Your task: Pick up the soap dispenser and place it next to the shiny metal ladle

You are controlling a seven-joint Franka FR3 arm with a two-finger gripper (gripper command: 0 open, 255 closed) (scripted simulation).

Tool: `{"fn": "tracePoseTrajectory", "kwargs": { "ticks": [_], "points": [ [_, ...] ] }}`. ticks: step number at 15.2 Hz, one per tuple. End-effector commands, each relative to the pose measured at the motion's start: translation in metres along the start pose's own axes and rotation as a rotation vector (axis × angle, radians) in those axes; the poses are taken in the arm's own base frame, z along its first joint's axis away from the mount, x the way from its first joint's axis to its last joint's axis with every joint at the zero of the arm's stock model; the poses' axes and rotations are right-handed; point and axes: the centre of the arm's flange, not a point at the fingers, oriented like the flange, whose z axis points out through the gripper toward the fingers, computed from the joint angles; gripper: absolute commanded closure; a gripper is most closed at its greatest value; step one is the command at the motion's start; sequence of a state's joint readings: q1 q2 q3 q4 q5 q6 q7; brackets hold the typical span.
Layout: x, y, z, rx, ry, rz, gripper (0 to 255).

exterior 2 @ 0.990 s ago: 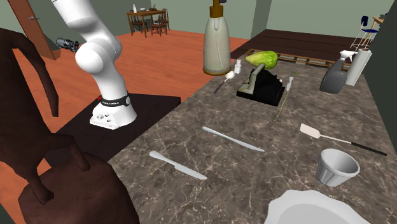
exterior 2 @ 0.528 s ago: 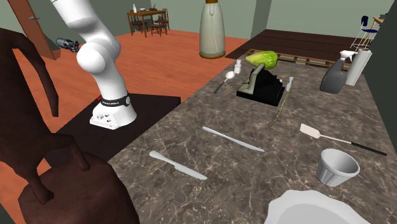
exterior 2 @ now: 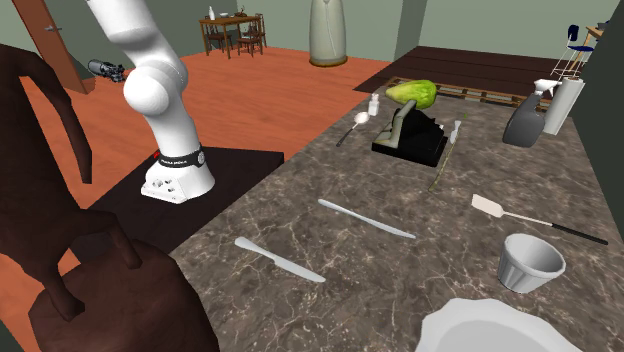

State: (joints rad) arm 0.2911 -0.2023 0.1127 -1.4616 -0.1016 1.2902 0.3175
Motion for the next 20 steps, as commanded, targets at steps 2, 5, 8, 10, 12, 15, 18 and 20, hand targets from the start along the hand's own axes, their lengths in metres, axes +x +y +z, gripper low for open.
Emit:
{"fn": "tracePoseTrajectory", "kwargs": {
  "ticks": [2,5,8,10,12,15,18,20],
  "points": [
    [-0.005,-0.024,-0.010,0.001,0.000,0.002,255],
    [-0.006,-0.025,0.006,0.001,0.000,0.002,255],
    [-0.007,-0.027,0.022,0.001,0.000,0.002,255],
    [-0.008,-0.028,0.032,0.001,0.000,0.002,255],
    [-0.008,-0.029,0.043,0.001,0.000,0.002,255],
    [-0.009,-0.031,0.058,0.001,0.000,0.002,255],
    [-0.010,-0.033,0.074,0.001,0.000,0.002,255],
    [-0.011,-0.034,0.084,0.001,0.000,0.002,255]
  ]
}}
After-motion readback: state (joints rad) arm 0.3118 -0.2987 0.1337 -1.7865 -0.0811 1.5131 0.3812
